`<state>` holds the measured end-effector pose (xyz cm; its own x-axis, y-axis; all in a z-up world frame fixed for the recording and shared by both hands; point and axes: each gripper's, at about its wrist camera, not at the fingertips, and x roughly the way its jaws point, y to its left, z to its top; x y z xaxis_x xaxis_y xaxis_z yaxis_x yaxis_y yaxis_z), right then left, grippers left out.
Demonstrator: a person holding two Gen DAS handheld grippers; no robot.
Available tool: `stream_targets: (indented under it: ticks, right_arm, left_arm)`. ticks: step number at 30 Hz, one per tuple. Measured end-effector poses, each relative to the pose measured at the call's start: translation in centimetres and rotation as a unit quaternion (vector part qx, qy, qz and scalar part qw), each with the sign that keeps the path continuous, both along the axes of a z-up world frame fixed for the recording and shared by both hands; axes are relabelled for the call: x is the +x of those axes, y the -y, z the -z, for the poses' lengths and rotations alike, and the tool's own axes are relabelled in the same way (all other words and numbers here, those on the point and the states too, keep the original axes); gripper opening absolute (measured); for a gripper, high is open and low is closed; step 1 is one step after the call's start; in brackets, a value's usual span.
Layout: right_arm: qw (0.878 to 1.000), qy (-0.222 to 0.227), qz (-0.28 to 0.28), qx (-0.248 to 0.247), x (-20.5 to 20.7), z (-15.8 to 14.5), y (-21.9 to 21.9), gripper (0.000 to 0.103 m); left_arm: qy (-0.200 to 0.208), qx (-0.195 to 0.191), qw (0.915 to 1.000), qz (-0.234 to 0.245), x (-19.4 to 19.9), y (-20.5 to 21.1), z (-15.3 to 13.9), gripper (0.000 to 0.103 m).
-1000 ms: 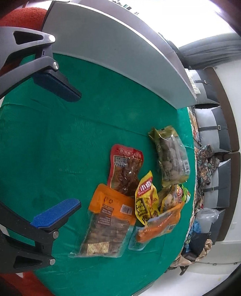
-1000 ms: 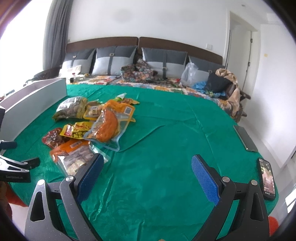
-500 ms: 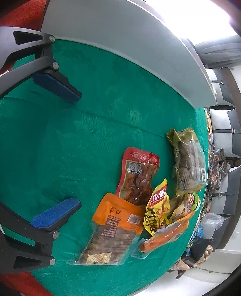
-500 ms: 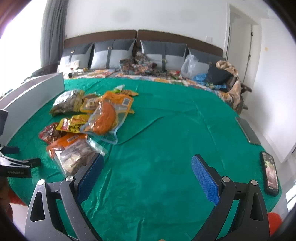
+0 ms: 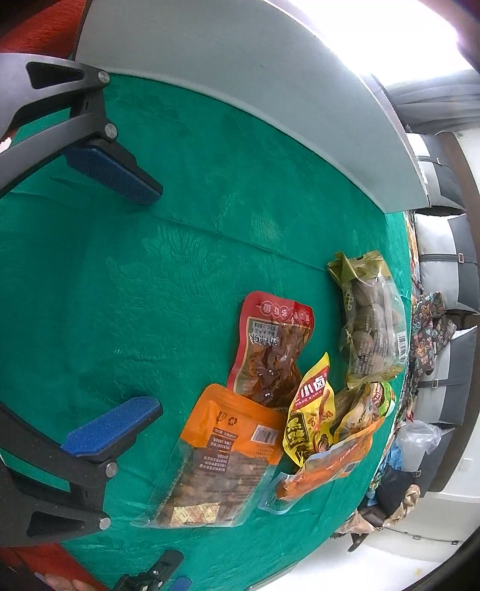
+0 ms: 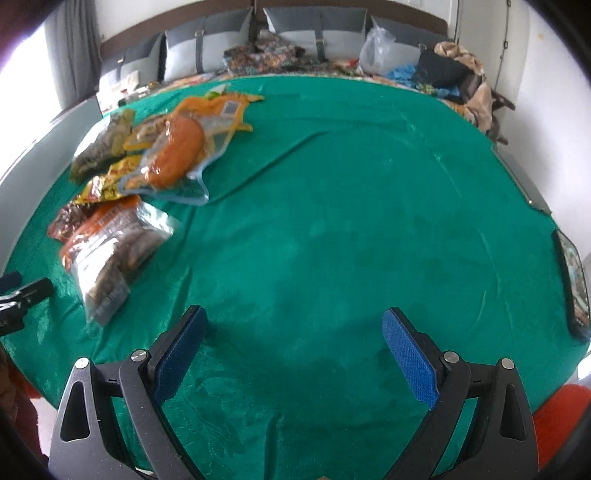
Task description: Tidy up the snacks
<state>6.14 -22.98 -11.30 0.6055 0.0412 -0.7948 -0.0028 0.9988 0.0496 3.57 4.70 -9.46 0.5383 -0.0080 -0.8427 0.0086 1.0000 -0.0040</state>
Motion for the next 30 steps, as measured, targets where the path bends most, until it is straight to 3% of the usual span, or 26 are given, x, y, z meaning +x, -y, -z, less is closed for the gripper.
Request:
stream_targets:
  ticks: [30]
  right_arm:
    - [1.000, 0.002, 0.003, 0.005, 0.27, -0.10, 0.04, 0.099]
  left_arm:
    - [0.007, 0.003, 1.0000, 0.006, -0.66, 0.19, 0.02, 0.103]
